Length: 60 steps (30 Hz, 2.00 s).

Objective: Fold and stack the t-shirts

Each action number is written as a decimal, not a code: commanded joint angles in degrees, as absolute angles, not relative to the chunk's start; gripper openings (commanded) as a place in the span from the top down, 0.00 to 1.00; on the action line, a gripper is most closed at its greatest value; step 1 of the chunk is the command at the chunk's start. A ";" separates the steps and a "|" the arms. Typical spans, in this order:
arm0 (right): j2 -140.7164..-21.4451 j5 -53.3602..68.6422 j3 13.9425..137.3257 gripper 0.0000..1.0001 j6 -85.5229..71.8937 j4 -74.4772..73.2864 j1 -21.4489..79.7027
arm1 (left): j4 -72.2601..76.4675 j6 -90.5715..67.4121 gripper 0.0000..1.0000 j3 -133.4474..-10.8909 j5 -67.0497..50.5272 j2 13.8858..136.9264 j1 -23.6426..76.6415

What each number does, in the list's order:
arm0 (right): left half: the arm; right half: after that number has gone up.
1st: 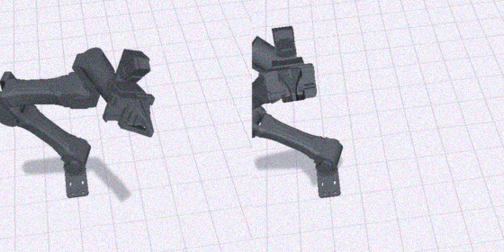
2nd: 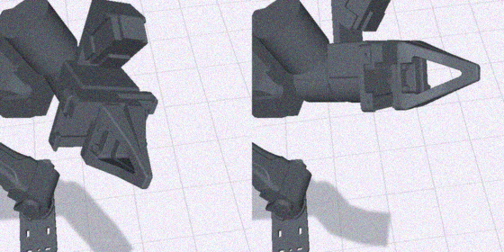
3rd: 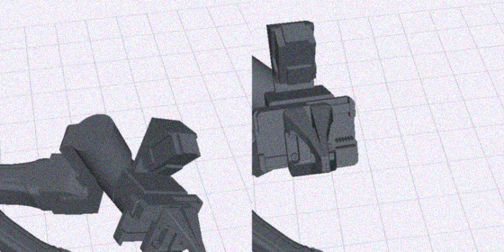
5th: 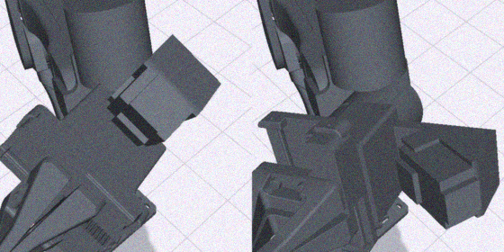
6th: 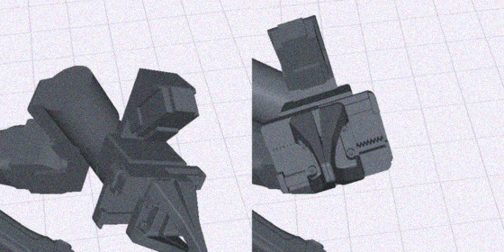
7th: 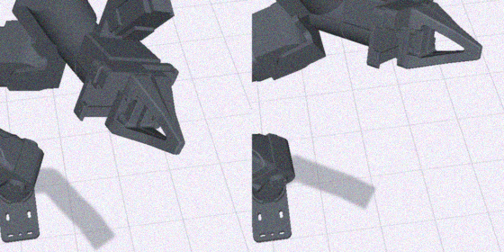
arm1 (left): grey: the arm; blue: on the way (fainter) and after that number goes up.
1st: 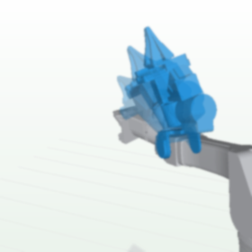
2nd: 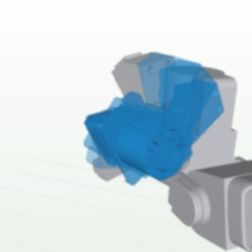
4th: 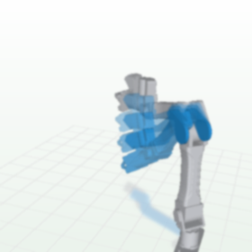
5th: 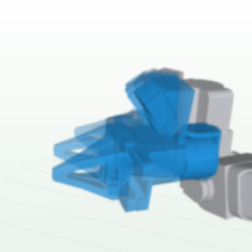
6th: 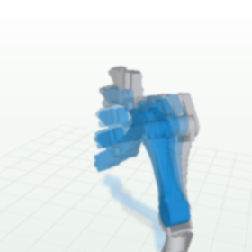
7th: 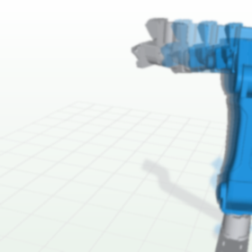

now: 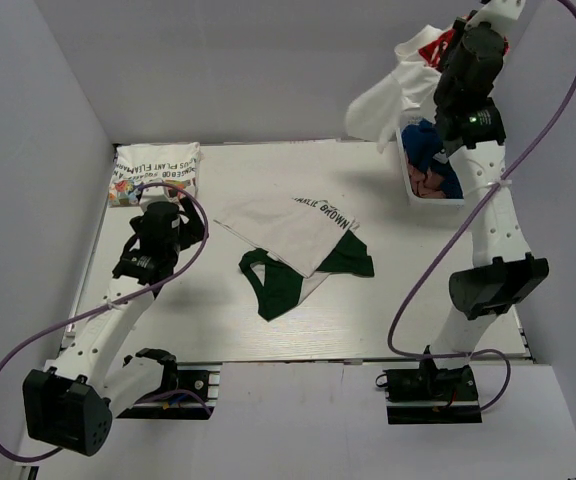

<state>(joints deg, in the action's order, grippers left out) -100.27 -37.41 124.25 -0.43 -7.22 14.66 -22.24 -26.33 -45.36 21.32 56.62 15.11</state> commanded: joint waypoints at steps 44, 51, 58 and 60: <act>-82.16 2.46 53.10 0.10 -26.27 -5.10 33.66 | -27.07 -34.10 0.19 -76.29 9.84 115.31 12.30; -89.37 4.56 53.00 0.10 -27.68 -2.29 36.20 | -19.95 -31.90 1.00 -71.89 4.84 115.31 12.30; -96.32 7.65 55.80 0.15 -29.97 -1.32 38.93 | -17.94 -29.62 1.00 -71.73 5.36 113.03 13.10; -97.47 7.04 56.51 0.15 -30.15 -2.28 38.94 | -16.10 -29.62 1.00 -70.84 5.36 110.67 13.10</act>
